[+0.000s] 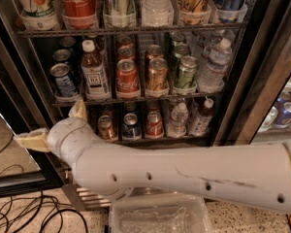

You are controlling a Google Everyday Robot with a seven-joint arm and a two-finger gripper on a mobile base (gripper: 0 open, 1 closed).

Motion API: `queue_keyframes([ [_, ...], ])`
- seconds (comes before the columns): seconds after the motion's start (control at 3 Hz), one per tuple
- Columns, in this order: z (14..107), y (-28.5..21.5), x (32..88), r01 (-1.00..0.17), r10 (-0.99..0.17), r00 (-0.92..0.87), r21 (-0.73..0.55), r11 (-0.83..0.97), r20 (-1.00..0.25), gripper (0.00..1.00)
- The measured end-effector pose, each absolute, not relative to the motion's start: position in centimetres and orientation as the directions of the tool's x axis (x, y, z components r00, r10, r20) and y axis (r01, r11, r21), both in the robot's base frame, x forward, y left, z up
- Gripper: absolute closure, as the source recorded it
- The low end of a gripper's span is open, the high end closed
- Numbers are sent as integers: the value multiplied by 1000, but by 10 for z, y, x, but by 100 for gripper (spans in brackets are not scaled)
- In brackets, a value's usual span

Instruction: Pick blue plastic bottle from middle shelf of fridge

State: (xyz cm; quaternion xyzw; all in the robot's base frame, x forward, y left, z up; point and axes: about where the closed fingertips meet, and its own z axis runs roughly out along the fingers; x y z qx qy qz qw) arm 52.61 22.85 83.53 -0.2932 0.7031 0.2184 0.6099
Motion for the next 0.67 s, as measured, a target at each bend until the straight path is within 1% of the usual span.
queue_keyframes([
  [0.33, 820, 258, 512, -647, -203, -73, -109, 755, -977, 0],
  [0.67, 804, 272, 485, -602, -239, -100, -133, 788, -966, 0],
])
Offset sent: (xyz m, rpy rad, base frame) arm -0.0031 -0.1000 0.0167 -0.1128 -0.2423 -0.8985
